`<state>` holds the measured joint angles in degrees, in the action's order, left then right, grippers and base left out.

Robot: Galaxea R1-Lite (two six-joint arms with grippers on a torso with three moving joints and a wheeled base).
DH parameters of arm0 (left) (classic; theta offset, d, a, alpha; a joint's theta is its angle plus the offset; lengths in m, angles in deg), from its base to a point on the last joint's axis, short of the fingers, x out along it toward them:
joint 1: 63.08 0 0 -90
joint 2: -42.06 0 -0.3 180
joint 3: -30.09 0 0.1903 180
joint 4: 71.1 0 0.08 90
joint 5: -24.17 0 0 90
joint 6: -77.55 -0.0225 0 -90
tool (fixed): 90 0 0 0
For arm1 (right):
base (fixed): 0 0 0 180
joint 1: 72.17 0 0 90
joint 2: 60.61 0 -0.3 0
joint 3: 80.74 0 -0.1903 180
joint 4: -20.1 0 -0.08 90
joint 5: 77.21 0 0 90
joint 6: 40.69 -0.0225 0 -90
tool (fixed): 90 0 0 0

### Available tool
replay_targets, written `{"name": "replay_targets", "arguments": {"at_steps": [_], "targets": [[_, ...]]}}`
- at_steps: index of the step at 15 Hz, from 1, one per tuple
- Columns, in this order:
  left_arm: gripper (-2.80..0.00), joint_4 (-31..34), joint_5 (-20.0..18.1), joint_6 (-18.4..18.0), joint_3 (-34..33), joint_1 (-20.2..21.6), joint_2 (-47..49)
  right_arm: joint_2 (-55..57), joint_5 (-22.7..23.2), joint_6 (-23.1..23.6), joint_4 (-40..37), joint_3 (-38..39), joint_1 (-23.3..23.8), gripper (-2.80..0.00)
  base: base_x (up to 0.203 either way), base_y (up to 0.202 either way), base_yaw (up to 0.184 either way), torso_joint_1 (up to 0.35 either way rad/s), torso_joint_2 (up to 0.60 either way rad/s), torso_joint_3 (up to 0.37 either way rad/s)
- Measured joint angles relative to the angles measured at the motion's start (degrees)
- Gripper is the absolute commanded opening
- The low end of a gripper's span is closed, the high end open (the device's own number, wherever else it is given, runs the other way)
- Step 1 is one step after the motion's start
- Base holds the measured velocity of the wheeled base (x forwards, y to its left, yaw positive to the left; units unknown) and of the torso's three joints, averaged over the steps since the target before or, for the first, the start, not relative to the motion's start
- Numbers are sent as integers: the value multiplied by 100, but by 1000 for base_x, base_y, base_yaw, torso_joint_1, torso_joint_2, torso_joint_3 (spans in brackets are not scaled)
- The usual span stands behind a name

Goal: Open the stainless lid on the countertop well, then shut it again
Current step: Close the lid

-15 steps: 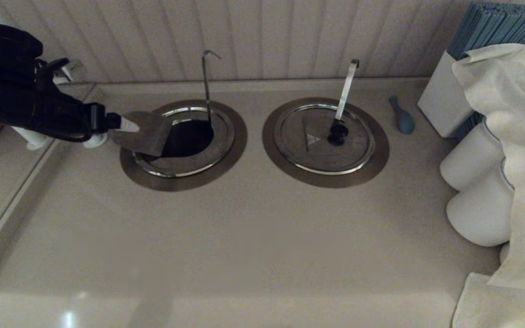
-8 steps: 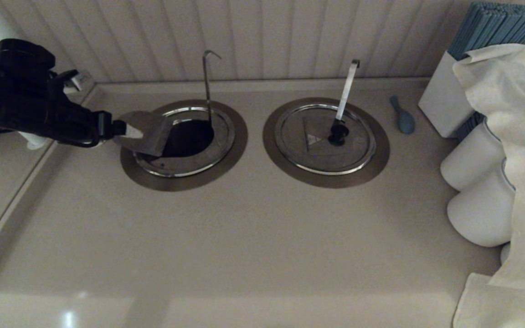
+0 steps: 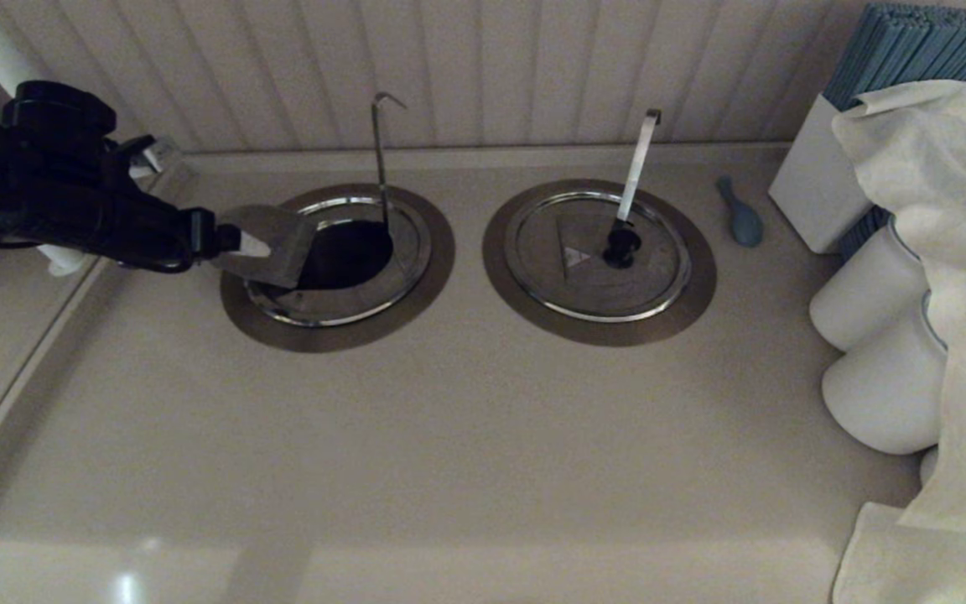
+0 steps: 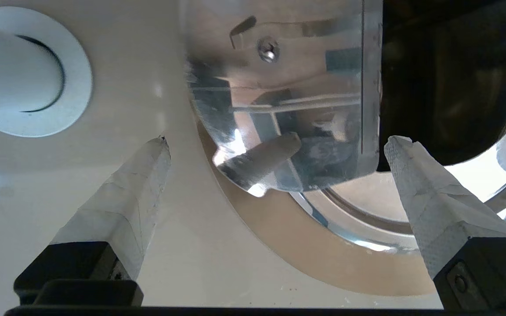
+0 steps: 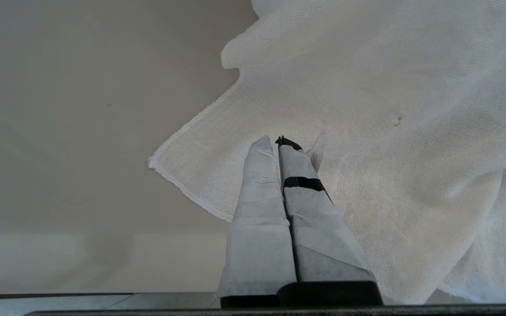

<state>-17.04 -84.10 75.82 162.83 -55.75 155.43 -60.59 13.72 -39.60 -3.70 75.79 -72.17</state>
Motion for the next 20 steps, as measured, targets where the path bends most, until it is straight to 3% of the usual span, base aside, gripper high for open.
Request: {"name": "replay_targets", "arguments": {"at_steps": [6, 12, 20], "targets": [[0, -2, -16, 244, 168, -97, 49, 0, 1, 2, 1, 0, 0, -280, 0, 0, 0, 0, 0, 0], [0, -593, -15, 880, 270, -182, 115, 0, 1, 2, 0, 0, 2, -280, 0, 0, 0, 0, 0, 0], [0, -623, -20, 1067, 269, -351, 106, 0, 1, 2, 0, 0, 0, -280, 0, 0, 0, 0, 0, 0]]}}
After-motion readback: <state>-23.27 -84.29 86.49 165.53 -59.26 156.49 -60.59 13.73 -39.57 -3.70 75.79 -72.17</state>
